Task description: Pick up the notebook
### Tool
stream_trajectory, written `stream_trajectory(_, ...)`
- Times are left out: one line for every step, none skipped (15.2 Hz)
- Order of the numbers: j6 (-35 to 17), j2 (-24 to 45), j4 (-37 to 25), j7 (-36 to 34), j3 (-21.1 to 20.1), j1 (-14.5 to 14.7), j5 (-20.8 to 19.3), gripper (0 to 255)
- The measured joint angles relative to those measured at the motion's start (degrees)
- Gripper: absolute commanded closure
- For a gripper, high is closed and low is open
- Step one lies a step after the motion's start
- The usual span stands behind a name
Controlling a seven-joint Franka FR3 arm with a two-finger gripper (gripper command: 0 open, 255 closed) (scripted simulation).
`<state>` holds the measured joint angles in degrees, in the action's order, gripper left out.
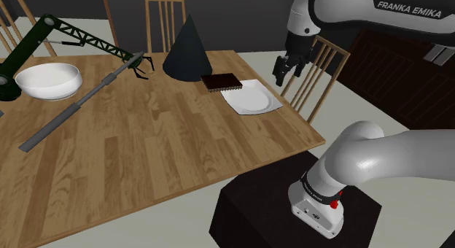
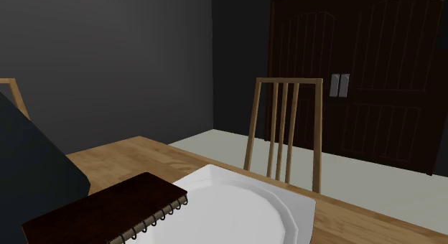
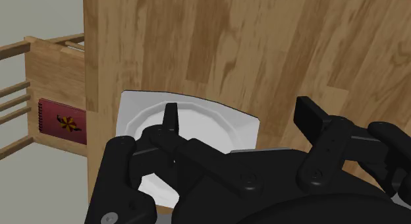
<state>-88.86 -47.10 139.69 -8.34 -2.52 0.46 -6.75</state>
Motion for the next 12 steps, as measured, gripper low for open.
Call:
stream_trajectory(0.0, 0.0, 0.0, 0.0, 0.0, 0.0, 0.0, 0)
stream_trajectory(-1.2, 0.0, 0.7, 0.5, -0.3, 0.2, -0.8, 0)
stream_trajectory(-3.6, 0.0, 2.3, 1.4, -0.4, 0.4, -2.2, 0)
stream_trajectory(-6.1, -0.3, 4.0, 2.0, -1.1, 0.9, -3.5, 0)
stream_trajectory(-8.9, 0.3, 5.1, 2.8, -1.5, 1.1, -5.2, 0)
stream_trajectory(-12.3, 1.4, 6.4, 3.4, -1.9, 1.3, -7.0, 0)
stream_trajectory(-15.6, 1.8, 8.0, 3.8, -2.6, 1.5, -8.8, 0)
stream_trajectory(-19.1, 2.4, 9.7, 4.2, -3.0, 1.6, -10.8, 0)
stream_trajectory(-22.5, 3.3, 10.9, 4.6, -3.5, 1.5, -13.0, 0)
stream_trajectory(-26.1, 4.3, 12.2, 4.8, -3.9, 1.2, -15.3, 0)
stream_trajectory(-30.0, 5.1, 14.0, 4.6, -4.4, 0.8, -17.9, 0)
stream_trajectory(-33.6, 6.3, 15.0, 4.2, -5.1, 0.4, -20.5, 0)
